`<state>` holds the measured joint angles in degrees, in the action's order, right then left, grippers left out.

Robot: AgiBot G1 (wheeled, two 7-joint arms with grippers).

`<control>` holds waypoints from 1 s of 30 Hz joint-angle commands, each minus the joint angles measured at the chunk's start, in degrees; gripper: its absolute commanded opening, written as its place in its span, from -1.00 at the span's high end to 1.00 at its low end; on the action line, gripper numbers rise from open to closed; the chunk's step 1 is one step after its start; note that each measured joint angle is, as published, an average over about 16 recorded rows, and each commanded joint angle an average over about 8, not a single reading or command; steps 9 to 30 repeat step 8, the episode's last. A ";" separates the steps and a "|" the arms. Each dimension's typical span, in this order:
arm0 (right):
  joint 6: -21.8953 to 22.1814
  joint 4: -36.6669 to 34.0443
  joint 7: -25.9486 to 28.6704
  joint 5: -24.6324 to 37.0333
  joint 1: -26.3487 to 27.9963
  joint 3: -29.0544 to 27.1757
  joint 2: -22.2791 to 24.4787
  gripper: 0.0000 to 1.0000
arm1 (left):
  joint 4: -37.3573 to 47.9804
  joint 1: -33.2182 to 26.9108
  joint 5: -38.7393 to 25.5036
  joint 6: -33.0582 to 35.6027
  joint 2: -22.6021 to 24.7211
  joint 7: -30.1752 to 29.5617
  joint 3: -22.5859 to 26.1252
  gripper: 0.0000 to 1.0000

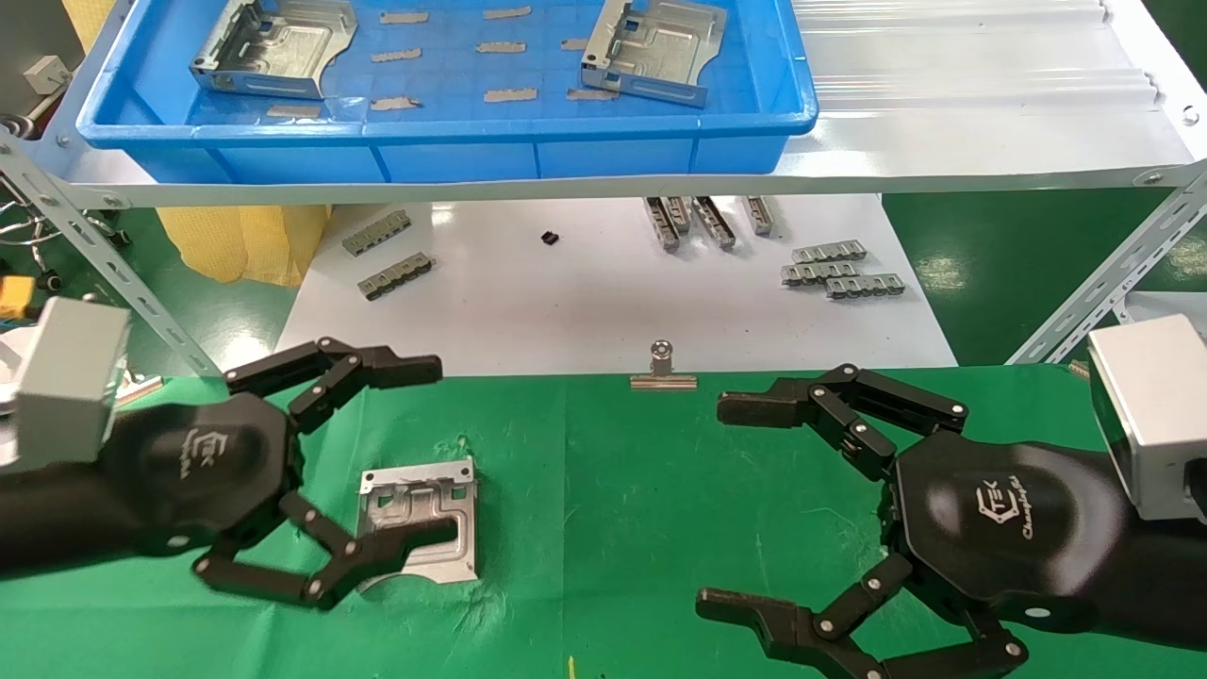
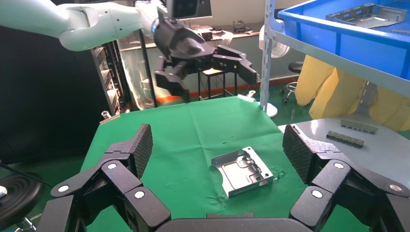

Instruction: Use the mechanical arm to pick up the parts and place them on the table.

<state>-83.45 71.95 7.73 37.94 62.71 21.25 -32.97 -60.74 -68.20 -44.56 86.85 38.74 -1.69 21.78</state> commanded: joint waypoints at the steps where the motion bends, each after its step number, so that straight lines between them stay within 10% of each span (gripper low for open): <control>1: 0.00 0.00 0.00 0.00 0.00 0.00 0.00 -1.00 | -2.31 1.19 0.49 -0.21 -0.67 -1.63 -1.04 -1.00; 30: 0.00 0.00 0.00 0.00 0.00 0.00 0.00 -1.00 | -8.74 4.51 1.84 -0.79 -2.53 -6.17 -3.92 -1.00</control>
